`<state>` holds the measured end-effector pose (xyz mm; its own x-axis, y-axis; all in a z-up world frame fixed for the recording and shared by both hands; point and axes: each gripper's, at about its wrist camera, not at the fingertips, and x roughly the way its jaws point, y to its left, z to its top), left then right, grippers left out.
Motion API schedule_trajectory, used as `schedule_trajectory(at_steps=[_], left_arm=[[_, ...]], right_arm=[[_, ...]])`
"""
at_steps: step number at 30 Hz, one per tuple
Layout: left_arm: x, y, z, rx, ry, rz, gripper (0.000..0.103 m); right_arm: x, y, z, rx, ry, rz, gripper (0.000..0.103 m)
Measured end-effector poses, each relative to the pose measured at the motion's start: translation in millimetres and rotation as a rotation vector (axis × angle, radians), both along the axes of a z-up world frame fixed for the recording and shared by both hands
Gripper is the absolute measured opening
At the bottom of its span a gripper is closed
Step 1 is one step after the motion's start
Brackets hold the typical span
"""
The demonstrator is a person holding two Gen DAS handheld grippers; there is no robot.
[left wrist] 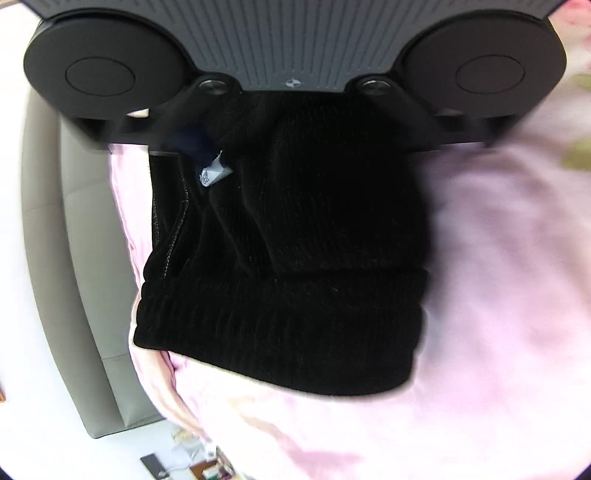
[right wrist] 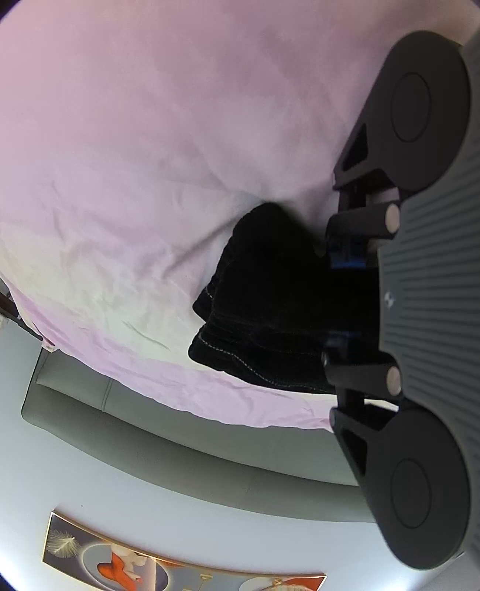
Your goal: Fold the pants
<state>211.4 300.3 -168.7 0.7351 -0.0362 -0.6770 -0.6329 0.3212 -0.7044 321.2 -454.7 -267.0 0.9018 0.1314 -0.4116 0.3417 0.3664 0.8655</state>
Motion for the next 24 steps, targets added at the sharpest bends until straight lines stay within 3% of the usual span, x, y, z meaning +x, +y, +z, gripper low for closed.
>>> schedule_trajectory(at_steps=[3, 5, 11, 13, 16, 19, 20, 22, 24], left_arm=[[-10, 2, 15, 0.016, -0.054, -0.027, 0.039], [-16, 4, 31, 0.023, -0.098, -0.064, 0.034], [-36, 12, 97, 0.015, -0.187, -0.159, 0.03], [-50, 8, 118, 0.058, -0.199, -0.192, 0.03], [-64, 15, 125, 0.09, -0.166, -0.195, 0.03], [-86, 32, 100, -0.034, -0.14, -0.16, 0.031], [-89, 35, 89, -0.051, -0.097, -0.187, 0.031], [-95, 34, 71, -0.011, 0.062, -0.208, 0.033], [-99, 36, 49, -0.065, 0.16, -0.16, 0.036]], right_arm=[[-11, -2, 16, -0.017, -0.045, -0.002, 0.012], [-18, -2, 35, -0.026, -0.087, 0.003, 0.012], [-54, 5, 101, -0.018, -0.187, 0.012, 0.011], [-74, 1, 117, 0.0, -0.206, -0.004, 0.011], [-103, -11, 121, 0.005, -0.112, -0.001, 0.011], [-139, -24, 84, 0.161, -0.035, -0.056, 0.011], [-144, -25, 77, 0.15, -0.009, -0.051, 0.011], [-142, -25, 67, 0.067, 0.079, 0.001, 0.011], [-140, -22, 44, 0.073, 0.23, 0.024, 0.012]])
